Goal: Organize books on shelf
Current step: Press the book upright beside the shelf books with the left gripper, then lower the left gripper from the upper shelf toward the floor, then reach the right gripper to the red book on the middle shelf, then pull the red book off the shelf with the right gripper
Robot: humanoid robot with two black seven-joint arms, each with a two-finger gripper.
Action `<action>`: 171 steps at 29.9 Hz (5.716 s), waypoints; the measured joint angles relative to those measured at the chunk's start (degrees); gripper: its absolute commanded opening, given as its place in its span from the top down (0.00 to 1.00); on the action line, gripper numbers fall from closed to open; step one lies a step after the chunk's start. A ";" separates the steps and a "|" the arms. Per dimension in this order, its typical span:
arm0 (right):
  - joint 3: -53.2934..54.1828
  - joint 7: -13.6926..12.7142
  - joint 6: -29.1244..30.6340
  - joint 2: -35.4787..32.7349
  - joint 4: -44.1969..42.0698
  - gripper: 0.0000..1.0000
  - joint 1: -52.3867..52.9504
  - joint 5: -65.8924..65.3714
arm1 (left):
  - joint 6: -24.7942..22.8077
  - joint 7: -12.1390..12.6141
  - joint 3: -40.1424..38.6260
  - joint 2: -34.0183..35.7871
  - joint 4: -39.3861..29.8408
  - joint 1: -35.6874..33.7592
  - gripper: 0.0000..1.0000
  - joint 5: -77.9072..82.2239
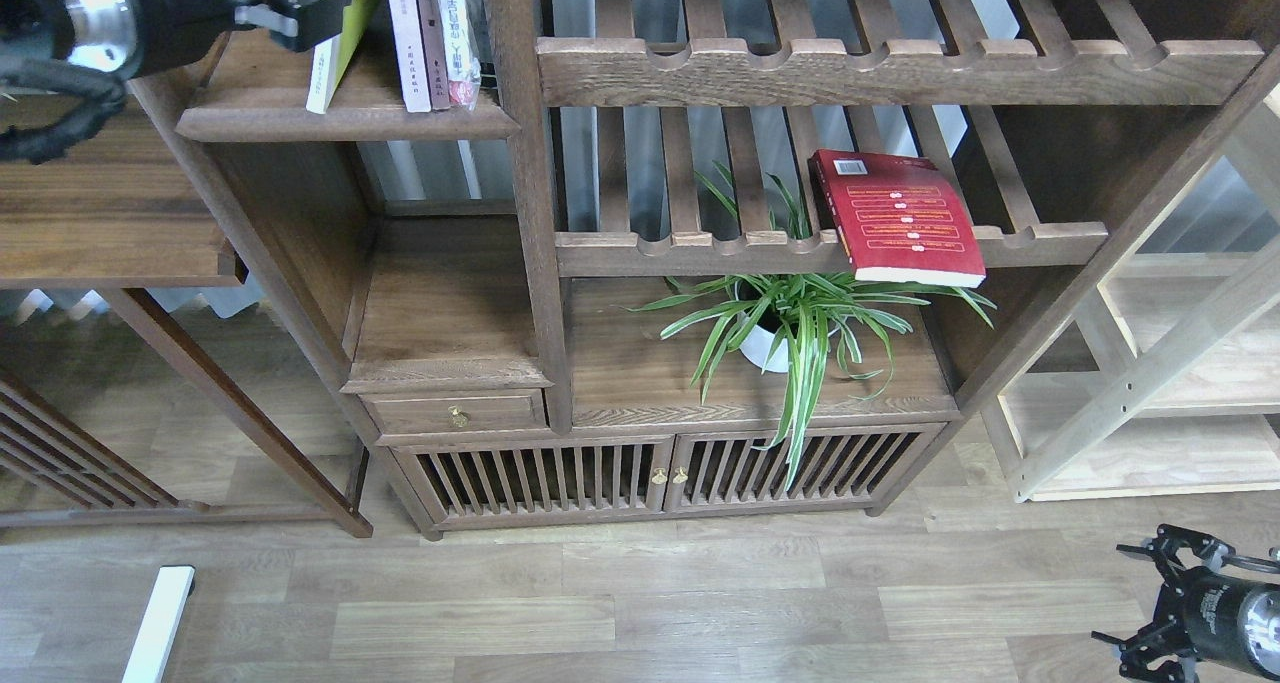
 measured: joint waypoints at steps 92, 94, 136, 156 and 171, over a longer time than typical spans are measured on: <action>-0.04 0.00 -24.49 24.88 -18.51 0.46 24.69 -8.62 | -11.44 0.00 -2.45 -6.52 8.82 59.32 0.31 34.14; -0.23 0.00 -24.49 25.10 -18.99 0.59 24.49 -8.62 | -11.44 0.00 -2.45 -6.52 8.82 59.32 0.31 34.16; 7.84 -0.01 -24.48 -4.64 12.10 1.00 18.25 -3.96 | -10.00 -1.78 -4.09 -7.80 13.78 59.36 0.24 33.30; 11.31 0.01 -24.48 -19.44 16.91 1.00 6.36 -3.95 | -10.57 -3.51 -6.26 -12.10 16.70 56.66 0.16 29.80; 10.55 0.01 -11.88 -16.30 9.04 1.00 7.27 -17.38 | -16.96 -3.41 -4.45 -24.41 20.43 43.82 0.16 33.63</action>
